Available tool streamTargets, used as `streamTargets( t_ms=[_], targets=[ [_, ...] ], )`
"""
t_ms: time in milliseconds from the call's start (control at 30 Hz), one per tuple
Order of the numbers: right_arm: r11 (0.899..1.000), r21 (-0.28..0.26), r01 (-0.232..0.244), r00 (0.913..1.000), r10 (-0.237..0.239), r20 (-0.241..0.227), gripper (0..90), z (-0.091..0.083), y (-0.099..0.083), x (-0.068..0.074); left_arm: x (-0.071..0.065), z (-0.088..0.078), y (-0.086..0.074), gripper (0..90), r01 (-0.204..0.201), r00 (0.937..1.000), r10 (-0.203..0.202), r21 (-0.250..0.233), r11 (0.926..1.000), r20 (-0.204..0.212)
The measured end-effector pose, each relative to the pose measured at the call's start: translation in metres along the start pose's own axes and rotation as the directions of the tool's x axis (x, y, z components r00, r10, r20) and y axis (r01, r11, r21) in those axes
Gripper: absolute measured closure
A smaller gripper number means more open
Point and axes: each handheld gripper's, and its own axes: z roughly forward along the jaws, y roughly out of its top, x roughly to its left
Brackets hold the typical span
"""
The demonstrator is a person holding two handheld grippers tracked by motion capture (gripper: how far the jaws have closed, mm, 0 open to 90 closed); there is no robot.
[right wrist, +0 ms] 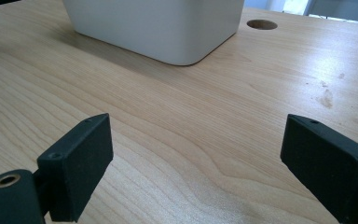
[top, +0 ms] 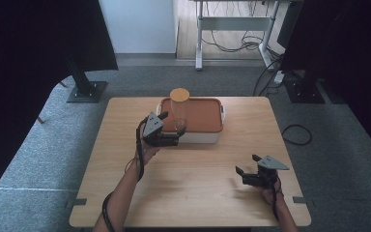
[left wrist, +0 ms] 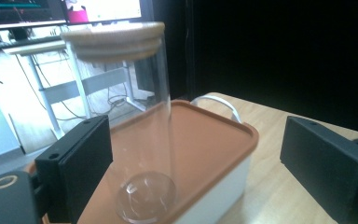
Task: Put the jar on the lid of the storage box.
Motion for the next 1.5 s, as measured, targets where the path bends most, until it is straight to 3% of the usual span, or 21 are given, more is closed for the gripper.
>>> streamTargets(
  t_ms=[333,667,967,1267,1500],
  targets=[
    [1.000,-0.003,-0.009,1.0000,0.009,0.002,9.2,0.000,0.000,-0.001,-0.009,-0.024,-0.019,8.6,-0.019,0.9996,0.018,0.042,0.9989,0.022],
    [1.000,-0.001,-0.007,1.0000,0.007,0.005,9.2,0.000,0.000,0.000,-0.021,-0.047,-0.038,8.6,-0.011,0.9980,0.007,0.067,0.9977,0.063],
    [1.000,-0.001,-0.005,1.0000,0.005,0.007,9.2,0.000,0.000,0.000,-0.037,-0.053,-0.061,8.6,0.000,0.9944,-0.011,0.106,0.9944,0.105],
    [1.000,0.001,-0.010,0.9999,0.010,0.006,9.2,0.000,0.000,-0.001,-0.043,-0.054,-0.075,8.6,0.013,0.9917,-0.032,0.150,0.9885,0.124],
    [1.000,0.002,-0.008,0.9999,0.008,0.007,9.2,0.000,0.000,0.000,-0.046,-0.048,-0.091,8.6,0.016,0.9903,-0.043,0.202,0.9793,0.132]
  ],
)
